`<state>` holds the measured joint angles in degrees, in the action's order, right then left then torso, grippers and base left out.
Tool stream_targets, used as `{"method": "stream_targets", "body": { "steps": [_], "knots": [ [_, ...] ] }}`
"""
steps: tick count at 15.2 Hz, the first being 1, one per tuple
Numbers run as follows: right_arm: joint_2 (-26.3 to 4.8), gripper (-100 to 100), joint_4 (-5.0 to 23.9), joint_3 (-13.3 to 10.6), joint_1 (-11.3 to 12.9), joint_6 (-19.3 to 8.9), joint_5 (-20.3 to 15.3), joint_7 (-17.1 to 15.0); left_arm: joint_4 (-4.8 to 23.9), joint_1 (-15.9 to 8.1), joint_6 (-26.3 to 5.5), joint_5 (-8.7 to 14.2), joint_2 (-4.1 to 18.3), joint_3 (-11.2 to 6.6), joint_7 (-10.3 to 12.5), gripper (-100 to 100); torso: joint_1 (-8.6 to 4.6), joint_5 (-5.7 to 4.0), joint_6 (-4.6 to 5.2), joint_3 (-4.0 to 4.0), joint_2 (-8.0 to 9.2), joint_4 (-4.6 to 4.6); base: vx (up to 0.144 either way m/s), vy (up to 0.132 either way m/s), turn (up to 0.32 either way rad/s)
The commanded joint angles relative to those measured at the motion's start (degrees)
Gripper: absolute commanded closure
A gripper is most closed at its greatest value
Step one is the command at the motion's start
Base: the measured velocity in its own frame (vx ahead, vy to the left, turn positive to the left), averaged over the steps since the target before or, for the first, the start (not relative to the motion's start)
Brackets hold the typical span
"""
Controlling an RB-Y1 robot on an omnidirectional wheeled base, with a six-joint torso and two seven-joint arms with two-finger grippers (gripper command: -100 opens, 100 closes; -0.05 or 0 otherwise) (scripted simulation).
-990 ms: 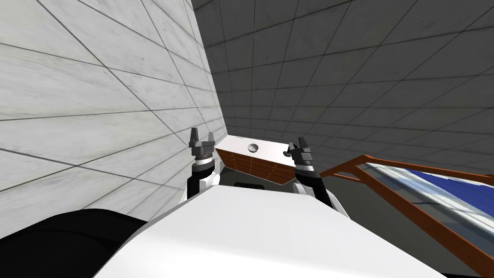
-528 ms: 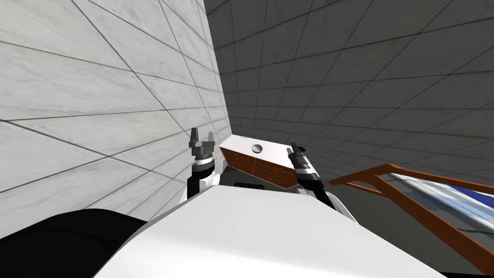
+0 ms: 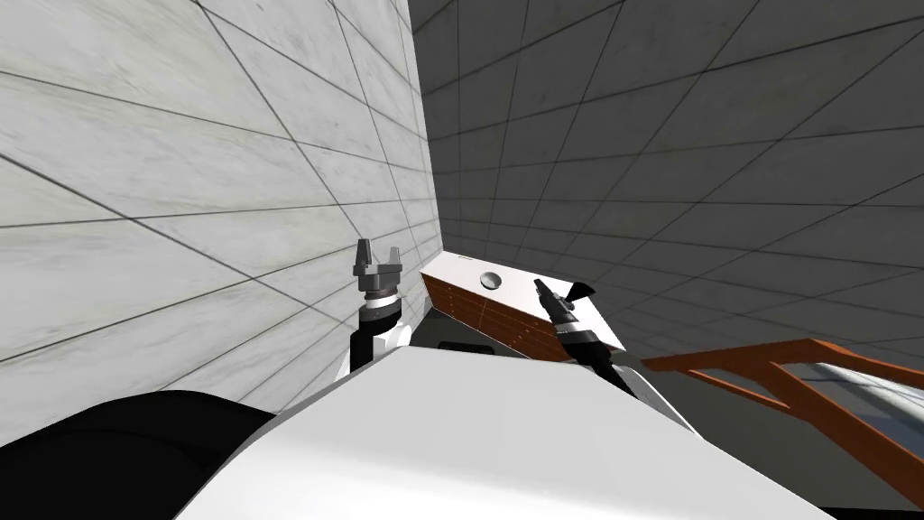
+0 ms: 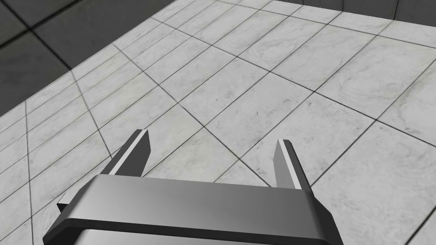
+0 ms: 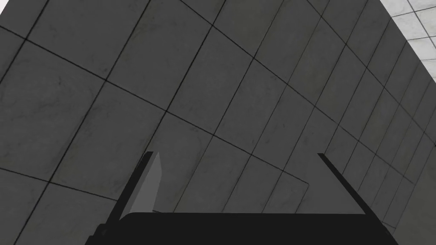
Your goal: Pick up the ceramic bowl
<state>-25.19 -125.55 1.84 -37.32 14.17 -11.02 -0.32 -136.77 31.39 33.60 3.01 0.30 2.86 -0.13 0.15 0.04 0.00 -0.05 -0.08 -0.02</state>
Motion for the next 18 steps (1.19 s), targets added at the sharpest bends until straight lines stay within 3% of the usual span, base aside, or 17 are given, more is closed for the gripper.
{"method": "stream_targets", "body": {
  "steps": [1,5,10,12,18],
  "knots": [
    [-2.9,-100,1.3,0.2,-1.7,-0.8,-0.9,0.8,0.0,0.0,0.0,0.0,0.0,0.00,0.0,0,0.00,0.00,0.00,0.00,0.00,0.00,0.020,0.040,0.149],
    [-6.3,-100,2.4,0.1,-2.8,-1.8,-1.8,1.6,0.0,0.0,0.0,0.0,0.0,0.00,0.0,0,0.07,0.01,-0.03,-0.02,-0.04,-0.01,0.031,0.049,0.173],
    [-13.3,-100,5.7,-0.4,-6.4,-5.0,-4.6,4.1,0.0,0.0,0.0,0.0,0.0,0.00,0.0,0,0.03,0.01,-0.03,-0.04,-0.07,-0.01,0.040,0.047,0.212],
    [-14.6,-100,5.7,-0.4,-6.4,-5.0,-4.6,4.1,0.0,0.0,0.0,0.0,0.0,0.00,0.0,0,0.06,0.02,-0.03,-0.06,-0.11,-0.02,0.046,0.044,0.129],
    [-22.9,-100,9.1,-1.3,-10.0,-8.1,-7.4,6.6,0.0,0.0,0.0,0.0,0.0,0.00,0.0,0,0.10,0.02,-0.05,-0.09,-0.16,-0.03,0.057,0.050,0.225]
  ]
}}
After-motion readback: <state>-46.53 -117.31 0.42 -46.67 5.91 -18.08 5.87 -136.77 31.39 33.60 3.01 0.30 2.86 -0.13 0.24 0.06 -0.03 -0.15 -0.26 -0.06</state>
